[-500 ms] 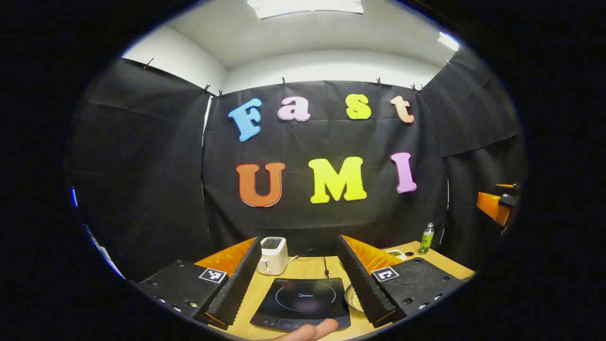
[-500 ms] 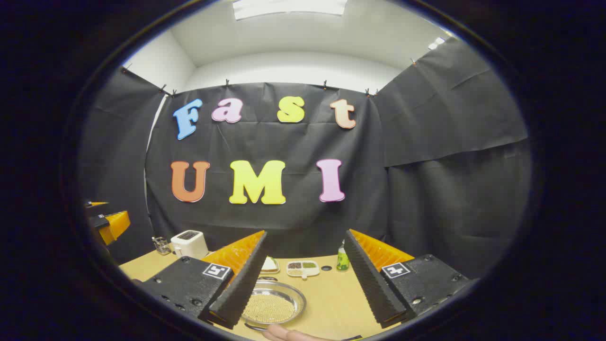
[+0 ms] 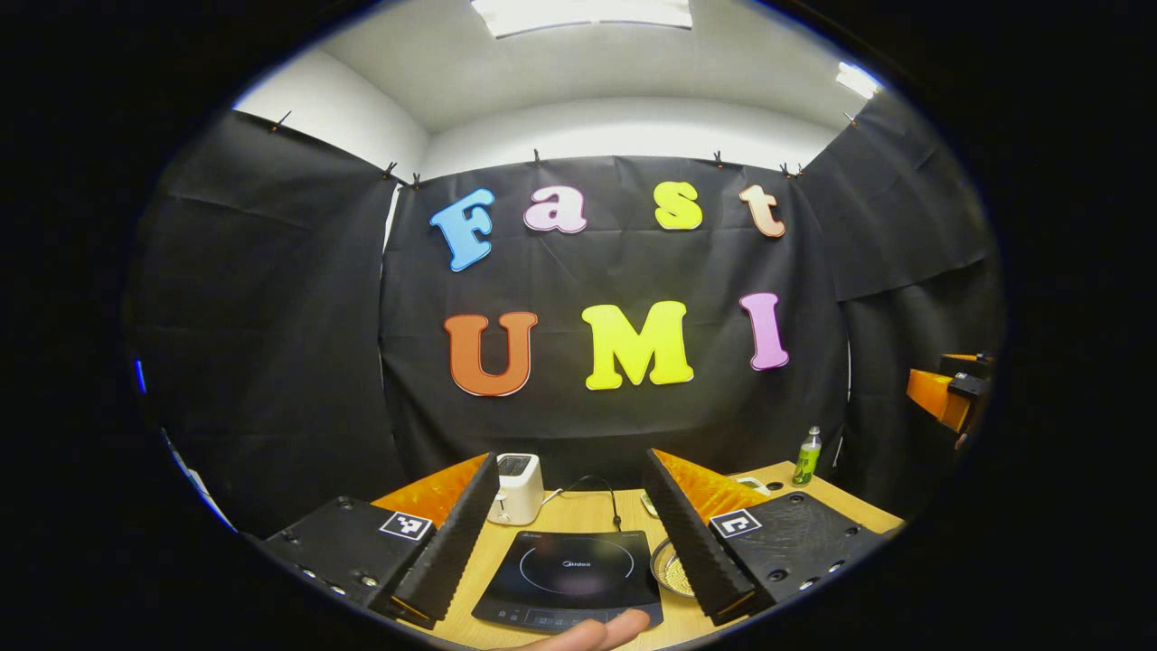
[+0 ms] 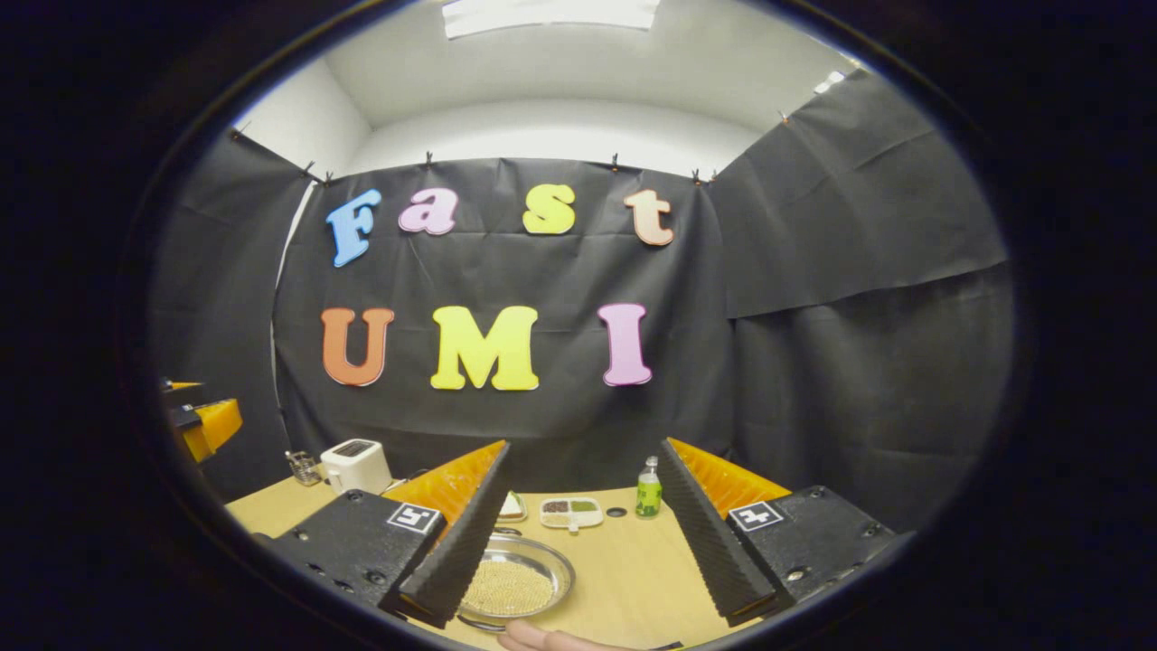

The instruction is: First push the handle of the pot to place it horizontally, then grasp the pot with both hands and set it on the induction cooktop.

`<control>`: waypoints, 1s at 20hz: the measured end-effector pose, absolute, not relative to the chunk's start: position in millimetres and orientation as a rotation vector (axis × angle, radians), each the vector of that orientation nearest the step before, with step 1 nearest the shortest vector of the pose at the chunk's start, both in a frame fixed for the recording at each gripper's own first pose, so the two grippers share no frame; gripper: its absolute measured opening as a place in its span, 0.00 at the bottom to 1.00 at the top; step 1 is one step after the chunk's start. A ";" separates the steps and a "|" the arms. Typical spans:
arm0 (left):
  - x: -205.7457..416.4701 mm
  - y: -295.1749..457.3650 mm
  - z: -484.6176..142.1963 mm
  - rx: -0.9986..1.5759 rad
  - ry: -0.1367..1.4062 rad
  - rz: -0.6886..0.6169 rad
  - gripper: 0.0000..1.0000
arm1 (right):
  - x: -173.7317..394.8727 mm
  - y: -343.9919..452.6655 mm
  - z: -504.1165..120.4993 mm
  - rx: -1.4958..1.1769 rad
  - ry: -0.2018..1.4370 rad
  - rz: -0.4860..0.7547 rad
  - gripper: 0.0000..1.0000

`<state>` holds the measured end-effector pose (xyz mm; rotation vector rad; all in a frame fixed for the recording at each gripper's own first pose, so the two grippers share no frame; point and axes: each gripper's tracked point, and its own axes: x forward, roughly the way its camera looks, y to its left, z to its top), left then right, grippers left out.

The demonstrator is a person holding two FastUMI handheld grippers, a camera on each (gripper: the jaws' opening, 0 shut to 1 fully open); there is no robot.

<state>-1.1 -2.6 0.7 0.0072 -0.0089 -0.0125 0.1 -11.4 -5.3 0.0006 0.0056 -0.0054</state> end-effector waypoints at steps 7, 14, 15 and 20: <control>-2.8 -6.4 0.2 -0.017 -0.015 -0.005 0.95 | 4.7 -6.3 -10.9 0.003 0.022 0.009 0.96; -5.3 -5.6 -0.2 0.003 -0.006 -0.022 0.96 | 19.2 9.1 -35.7 0.011 0.074 0.027 0.96; -6.5 -6.6 -0.6 0.002 -0.002 -0.029 0.96 | 22.4 12.5 -40.0 0.015 0.086 0.033 0.96; -18.0 1.9 -5.6 0.014 -0.013 -0.018 0.96 | 37.3 30.2 -68.7 0.057 0.152 0.065 0.82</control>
